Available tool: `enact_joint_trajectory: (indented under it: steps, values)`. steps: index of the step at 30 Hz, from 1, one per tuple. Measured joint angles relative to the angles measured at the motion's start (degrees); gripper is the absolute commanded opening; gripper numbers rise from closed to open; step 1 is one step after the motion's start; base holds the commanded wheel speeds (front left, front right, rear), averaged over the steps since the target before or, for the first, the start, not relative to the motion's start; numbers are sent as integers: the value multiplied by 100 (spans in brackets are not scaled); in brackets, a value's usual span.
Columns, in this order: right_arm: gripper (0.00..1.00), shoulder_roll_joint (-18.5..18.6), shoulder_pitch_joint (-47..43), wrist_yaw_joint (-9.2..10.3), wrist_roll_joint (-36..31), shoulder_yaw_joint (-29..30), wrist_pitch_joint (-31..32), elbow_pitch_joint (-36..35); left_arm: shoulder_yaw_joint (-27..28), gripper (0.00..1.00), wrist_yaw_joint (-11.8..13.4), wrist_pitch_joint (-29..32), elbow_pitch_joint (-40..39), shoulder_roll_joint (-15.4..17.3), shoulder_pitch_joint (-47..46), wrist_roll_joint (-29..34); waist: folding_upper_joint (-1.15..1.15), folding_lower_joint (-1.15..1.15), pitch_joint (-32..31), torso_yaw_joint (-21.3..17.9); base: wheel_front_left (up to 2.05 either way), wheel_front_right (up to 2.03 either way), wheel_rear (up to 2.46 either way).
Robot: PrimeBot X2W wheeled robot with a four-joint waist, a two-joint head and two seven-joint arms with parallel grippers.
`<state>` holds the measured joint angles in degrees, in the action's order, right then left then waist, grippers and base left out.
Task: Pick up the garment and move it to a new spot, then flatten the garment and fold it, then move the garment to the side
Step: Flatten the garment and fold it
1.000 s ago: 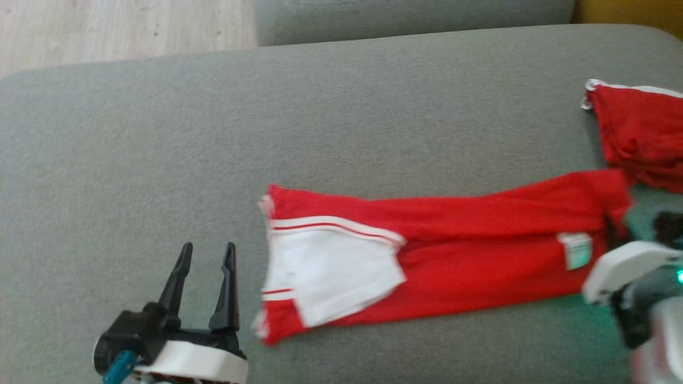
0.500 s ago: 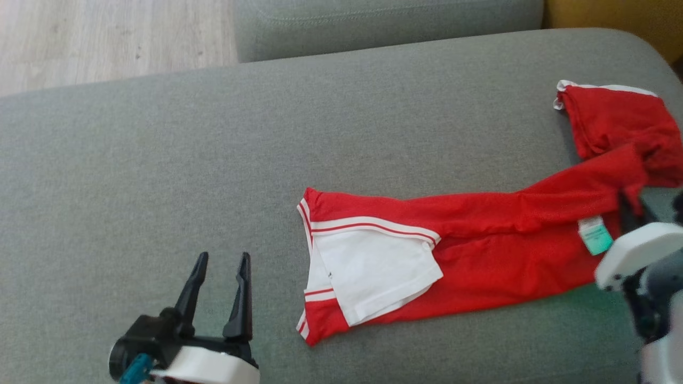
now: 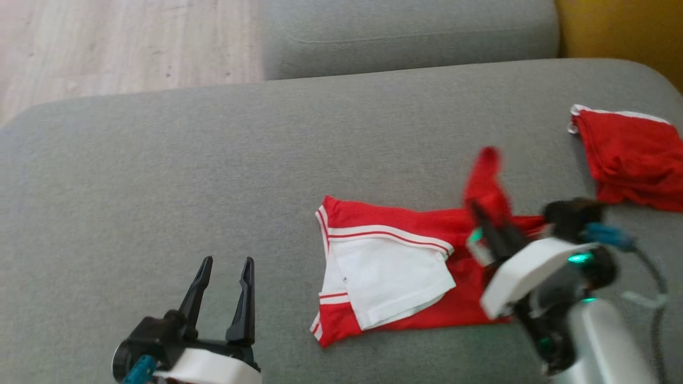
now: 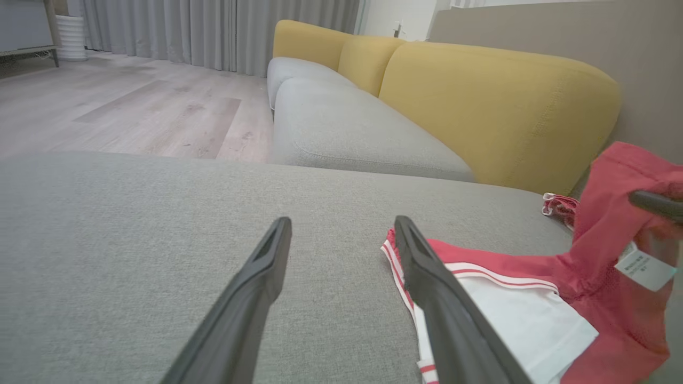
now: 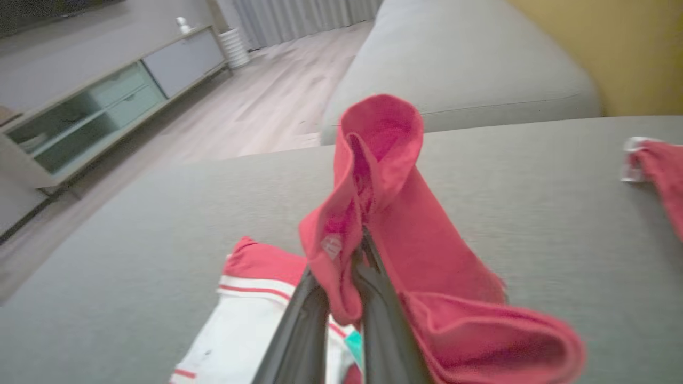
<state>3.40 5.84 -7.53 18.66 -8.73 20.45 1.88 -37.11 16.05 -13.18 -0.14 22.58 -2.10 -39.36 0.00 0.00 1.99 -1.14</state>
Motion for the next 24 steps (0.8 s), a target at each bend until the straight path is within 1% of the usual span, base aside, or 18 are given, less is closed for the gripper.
enact_joint_trajectory:
  steps: [1,2,4,9,15,17,18,19,20,24]
  values:
    - [0,-16,0,0,62,-168,-2,21,1,100,1,0,1,0,0,0,0,0,-4,41,0,0,0]
    - [0,-16,0,0,62,-168,-2,21,1,100,1,0,1,0,0,0,0,0,-4,41,0,0,0]
    - [0,-21,3,0,313,-502,-81,140,-4,100,-1,0,2,-3,0,0,0,0,0,130,0,0,0]
    - [0,-21,176,0,757,-1263,-377,714,-10,100,-43,0,2,-13,-4,0,0,0,78,356,0,0,0]
    - [0,-18,837,0,1094,-1694,-734,1586,-33,100,-77,0,47,-63,-66,1,0,0,191,612,0,0,0]
    - [0,-16,1025,0,1111,-1800,-806,1905,-45,100,-78,0,86,-100,-119,1,0,0,216,681,0,0,0]
    - [35,-14,1098,0,1112,-1866,-845,2042,-47,100,-85,0,96,-113,-131,1,0,0,223,708,0,0,0]
    - [85,-13,1163,0,1132,-1939,-868,2167,-48,100,-88,0,107,-124,-136,1,0,0,228,730,0,0,0]
    - [100,-12,1210,0,1173,-2005,-922,2262,-53,100,-91,-1,118,-133,-137,1,0,0,229,744,0,0,0]
    - [100,-9,1380,0,1391,-2247,-1131,2448,-60,100,-92,-1,169,-138,-137,1,0,0,212,758,0,0,0]
